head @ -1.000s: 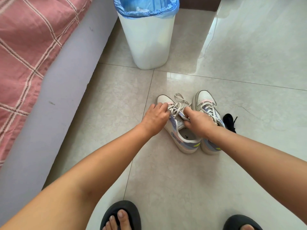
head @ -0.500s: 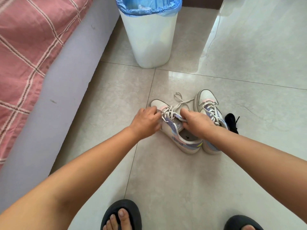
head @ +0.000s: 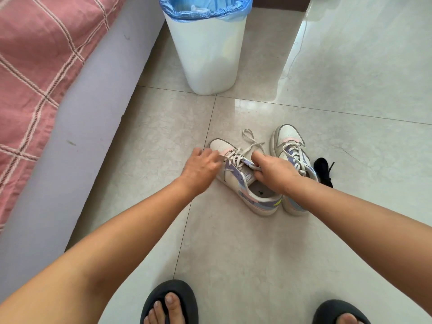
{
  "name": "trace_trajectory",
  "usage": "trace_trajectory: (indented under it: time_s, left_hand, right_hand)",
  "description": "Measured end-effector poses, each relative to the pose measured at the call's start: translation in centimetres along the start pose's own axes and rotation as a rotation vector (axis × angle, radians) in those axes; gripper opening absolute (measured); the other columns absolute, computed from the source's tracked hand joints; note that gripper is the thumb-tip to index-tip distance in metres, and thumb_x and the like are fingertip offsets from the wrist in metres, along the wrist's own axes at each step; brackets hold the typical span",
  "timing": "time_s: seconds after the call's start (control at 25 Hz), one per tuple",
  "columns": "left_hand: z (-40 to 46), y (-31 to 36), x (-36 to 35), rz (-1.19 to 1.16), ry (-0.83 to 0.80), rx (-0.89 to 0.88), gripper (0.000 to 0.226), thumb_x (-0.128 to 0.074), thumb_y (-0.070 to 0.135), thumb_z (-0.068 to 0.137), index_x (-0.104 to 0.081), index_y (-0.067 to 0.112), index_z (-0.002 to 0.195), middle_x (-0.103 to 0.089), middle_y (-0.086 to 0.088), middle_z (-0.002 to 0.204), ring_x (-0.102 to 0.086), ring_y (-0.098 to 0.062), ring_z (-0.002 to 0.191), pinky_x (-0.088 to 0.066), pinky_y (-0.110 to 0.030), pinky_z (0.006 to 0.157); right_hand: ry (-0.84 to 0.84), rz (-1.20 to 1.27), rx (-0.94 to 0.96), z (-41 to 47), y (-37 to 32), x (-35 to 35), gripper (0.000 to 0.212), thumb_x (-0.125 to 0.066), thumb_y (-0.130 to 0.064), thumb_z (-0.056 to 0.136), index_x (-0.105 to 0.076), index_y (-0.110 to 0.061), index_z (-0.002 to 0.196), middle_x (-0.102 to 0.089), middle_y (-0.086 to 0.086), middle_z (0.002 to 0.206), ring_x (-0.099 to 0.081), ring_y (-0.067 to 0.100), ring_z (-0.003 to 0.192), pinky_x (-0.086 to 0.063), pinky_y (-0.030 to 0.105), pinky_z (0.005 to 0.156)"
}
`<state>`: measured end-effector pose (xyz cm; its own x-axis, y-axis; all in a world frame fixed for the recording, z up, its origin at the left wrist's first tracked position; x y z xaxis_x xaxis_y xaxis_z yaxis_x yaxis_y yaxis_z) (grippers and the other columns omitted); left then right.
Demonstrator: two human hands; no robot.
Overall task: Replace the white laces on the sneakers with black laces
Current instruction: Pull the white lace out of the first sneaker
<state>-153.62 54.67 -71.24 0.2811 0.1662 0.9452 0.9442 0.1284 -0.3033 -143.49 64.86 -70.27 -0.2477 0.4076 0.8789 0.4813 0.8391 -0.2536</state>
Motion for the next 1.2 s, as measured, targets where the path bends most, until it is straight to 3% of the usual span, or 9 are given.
trace_trajectory:
  time_s: [0.16, 0.28, 0.4, 0.48, 0.56, 0.68, 0.84, 1.04, 1.2]
  left_hand:
    - [-3.6, -6.7, -3.2, 0.121, -0.485, 0.296, 0.033, -0.055, 0.009, 0.083, -0.058, 0.018, 0.115, -0.049, -0.003, 0.118, -0.047, -0.023, 0.109, -0.032, -0.035, 0.094]
    - [-2.8, -5.2, -2.7, -0.09, -0.373, 0.302, 0.032, -0.053, 0.011, 0.087, -0.054, 0.012, 0.119, -0.051, -0.008, 0.117, -0.051, -0.026, 0.107, -0.033, -0.035, 0.089]
    - [-0.3, -0.1, 0.1, -0.267, 0.013, 0.131, 0.024, -0.077, 0.015, 0.066, -0.065, 0.007, 0.085, -0.061, -0.01, 0.083, -0.062, -0.027, 0.073, -0.044, -0.031, 0.066]
    - [0.7, 2.0, 0.8, -0.247, 0.043, 0.048, 0.028, -0.085, 0.014, 0.05, -0.062, 0.011, 0.064, -0.058, -0.005, 0.065, -0.058, -0.024, 0.055, -0.04, -0.026, 0.052]
    - [1.1, 1.9, 0.9, -0.295, 0.053, 0.07, 0.017, -0.078, 0.01, 0.062, -0.064, 0.01, 0.071, -0.061, -0.006, 0.074, -0.061, -0.026, 0.066, -0.039, -0.03, 0.06]
    - [0.0, -1.0, -0.6, -0.209, -0.201, 0.222, 0.028, -0.051, 0.005, 0.087, -0.057, 0.013, 0.114, -0.058, -0.004, 0.111, -0.054, -0.027, 0.107, -0.033, -0.035, 0.087]
    - [-3.7, -6.2, -3.3, -0.134, -0.482, 0.456, 0.027, -0.048, 0.009, 0.09, -0.055, 0.014, 0.115, -0.055, -0.005, 0.116, -0.055, -0.023, 0.107, -0.034, -0.034, 0.09]
    - [-3.4, -2.6, -0.9, -0.79, -0.344, 0.549, 0.039, -0.045, 0.041, 0.095, -0.054, 0.011, 0.119, -0.055, -0.008, 0.118, -0.054, -0.028, 0.111, -0.043, -0.036, 0.09]
    - [-5.0, 3.0, 0.2, -0.961, -0.375, 0.548, 0.042, -0.048, 0.033, 0.091, -0.043, 0.01, 0.126, -0.04, -0.009, 0.127, -0.04, -0.026, 0.122, -0.04, -0.041, 0.097]
  right_hand:
    - [0.003, 0.034, -0.012, -0.2, 0.1, 0.0, 0.016, -0.045, -0.019, 0.093, -0.029, -0.018, 0.096, -0.056, 0.009, 0.1, -0.051, 0.028, 0.084, -0.033, 0.031, 0.064]
    - [0.004, 0.049, -0.019, -0.1, 0.0, -0.1, 0.019, -0.046, -0.018, 0.092, -0.027, -0.017, 0.095, -0.053, 0.009, 0.094, -0.048, 0.027, 0.08, -0.033, 0.031, 0.064]
    - [0.007, 0.053, -0.029, -0.1, -0.1, -0.2, 0.02, -0.046, -0.018, 0.092, -0.027, -0.018, 0.095, -0.053, 0.009, 0.095, -0.052, 0.029, 0.084, -0.034, 0.032, 0.065]
    - [0.014, 0.053, -0.025, -0.1, 0.0, -0.2, 0.017, -0.046, -0.019, 0.092, -0.031, -0.016, 0.098, -0.057, 0.011, 0.101, -0.055, 0.031, 0.088, -0.036, 0.033, 0.066]
    - [0.021, 0.052, -0.028, -0.1, 0.1, -0.2, 0.016, -0.046, -0.019, 0.092, -0.035, -0.013, 0.102, -0.057, 0.011, 0.103, -0.056, 0.031, 0.09, -0.035, 0.033, 0.065]
    - [0.018, 0.062, -0.058, -0.3, 0.3, -0.1, 0.017, -0.047, -0.021, 0.093, -0.037, -0.012, 0.104, -0.057, 0.01, 0.102, -0.052, 0.029, 0.084, -0.032, 0.031, 0.065]
    - [-0.007, 0.139, -0.143, -0.1, 0.5, -0.5, 0.018, -0.052, -0.023, 0.089, -0.038, -0.015, 0.096, -0.053, 0.008, 0.091, -0.047, 0.027, 0.08, -0.033, 0.032, 0.065]
    - [-0.181, 0.526, -0.189, -0.7, -1.7, -3.3, 0.026, -0.052, -0.04, 0.091, -0.043, -0.017, 0.083, -0.054, 0.001, 0.073, -0.054, 0.023, 0.069, -0.038, 0.027, 0.056]
    - [-0.017, 0.634, -0.222, 0.3, -1.5, -3.5, 0.019, -0.056, -0.034, 0.091, -0.047, -0.018, 0.085, -0.055, -0.001, 0.072, -0.052, 0.02, 0.066, -0.042, 0.032, 0.062]
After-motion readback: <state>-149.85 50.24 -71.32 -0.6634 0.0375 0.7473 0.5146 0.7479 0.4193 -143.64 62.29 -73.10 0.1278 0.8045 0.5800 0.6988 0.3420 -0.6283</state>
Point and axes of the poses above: each hand's wrist, its own z-axis towards the middle knuckle, its own x-axis out of the back of the hand, y = z × x, the point moved 7 cm from there along z, towards the middle knuckle
